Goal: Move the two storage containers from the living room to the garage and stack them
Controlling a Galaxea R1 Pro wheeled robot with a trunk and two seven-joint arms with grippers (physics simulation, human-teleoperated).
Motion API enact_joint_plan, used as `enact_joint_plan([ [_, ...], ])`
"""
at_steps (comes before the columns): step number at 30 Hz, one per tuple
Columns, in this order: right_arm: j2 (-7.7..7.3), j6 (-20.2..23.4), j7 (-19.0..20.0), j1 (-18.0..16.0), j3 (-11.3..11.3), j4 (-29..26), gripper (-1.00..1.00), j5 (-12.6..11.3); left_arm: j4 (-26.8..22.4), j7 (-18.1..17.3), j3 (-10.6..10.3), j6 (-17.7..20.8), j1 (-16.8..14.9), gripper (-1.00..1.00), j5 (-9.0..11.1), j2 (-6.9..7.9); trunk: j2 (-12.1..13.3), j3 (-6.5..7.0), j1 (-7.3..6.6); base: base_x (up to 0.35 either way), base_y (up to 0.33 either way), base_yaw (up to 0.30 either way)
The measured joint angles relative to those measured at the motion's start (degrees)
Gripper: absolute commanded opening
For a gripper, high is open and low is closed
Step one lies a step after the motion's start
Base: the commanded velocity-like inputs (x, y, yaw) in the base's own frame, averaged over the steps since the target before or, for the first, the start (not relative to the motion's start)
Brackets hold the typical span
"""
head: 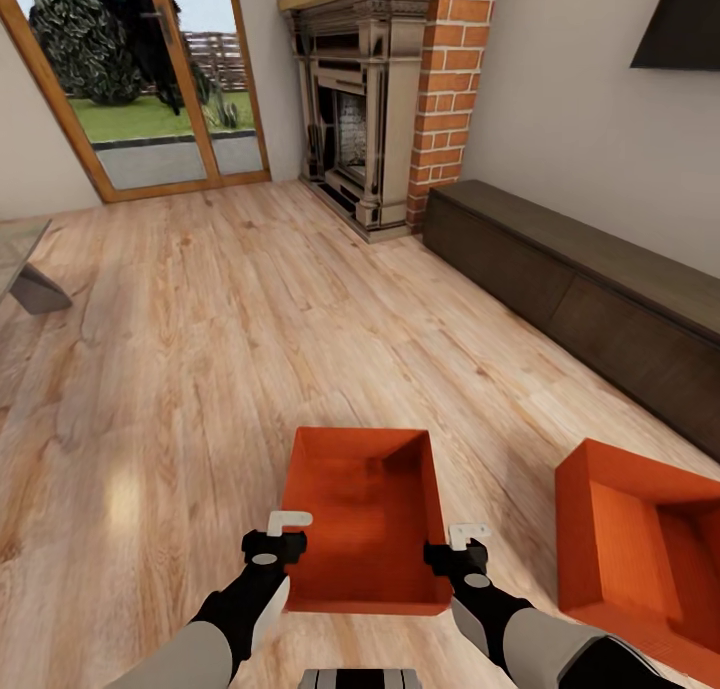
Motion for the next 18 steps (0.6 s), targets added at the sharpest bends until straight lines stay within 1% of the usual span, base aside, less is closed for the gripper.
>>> enact_joint_plan([
  [12,-0.32,-0.03,0.0,0.0,0.0,0.0,1.0,0.0,0.16,0.0,0.01,0.0,0.0,1.0,0.05,-0.08,0.0,0.0,0.02,0.012,0.0,0.0],
  [18,0.15,-0.07,0.17,0.0,-0.05,0.0,1.0,-0.46,0.27,0.0,0.01,0.0,0.0,1.0,0.08,-0.1,0.0,0.0,0.02,0.0,0.0,0.0],
])
